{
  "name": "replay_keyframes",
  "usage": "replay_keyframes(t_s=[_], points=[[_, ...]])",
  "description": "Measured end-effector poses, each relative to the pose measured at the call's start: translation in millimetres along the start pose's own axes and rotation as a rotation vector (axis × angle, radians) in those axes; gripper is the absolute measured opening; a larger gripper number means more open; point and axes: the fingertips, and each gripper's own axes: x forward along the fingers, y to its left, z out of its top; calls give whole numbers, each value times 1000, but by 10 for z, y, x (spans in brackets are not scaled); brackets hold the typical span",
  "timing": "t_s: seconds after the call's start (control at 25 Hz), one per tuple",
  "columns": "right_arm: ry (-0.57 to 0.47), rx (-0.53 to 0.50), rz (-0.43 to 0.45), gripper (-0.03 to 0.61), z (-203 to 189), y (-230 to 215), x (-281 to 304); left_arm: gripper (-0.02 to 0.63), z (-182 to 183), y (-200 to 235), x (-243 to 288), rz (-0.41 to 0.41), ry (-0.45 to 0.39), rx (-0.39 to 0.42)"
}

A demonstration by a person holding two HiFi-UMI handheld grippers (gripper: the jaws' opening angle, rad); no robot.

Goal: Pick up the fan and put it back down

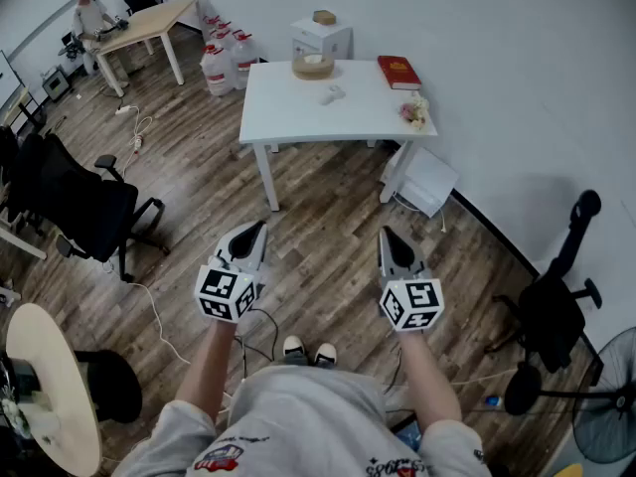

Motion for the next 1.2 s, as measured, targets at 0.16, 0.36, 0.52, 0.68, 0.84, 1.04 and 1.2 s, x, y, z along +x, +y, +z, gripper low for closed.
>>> replay_keyframes(t_s=[0.16,0.36,0.52,0.68,0.84,1.04,1.2], points=[[-2,29,13,-9,36,12,119,5,-23,99,50,5,12,1],[4,-26,4,-9,1,12,157,7,-46,105,133,-27,16,-1],[-3,-64,-1,-9,-1,38,239,258,-51,222,263,-26,11,-4],[7,-43,-21,-9,41,-2,367,313,26,405,360,-21,-24,-31],[16,-78,-46,-9,18,-41,492,313,-6,536,446,-42,-26,-42],[41,-81,-73,-9,1,-93,633,313,-172,733,633,-51,13,-72],[38,-55,-92,-9,-29,-207,811,313,-141,818,895,-77,13,-83]])
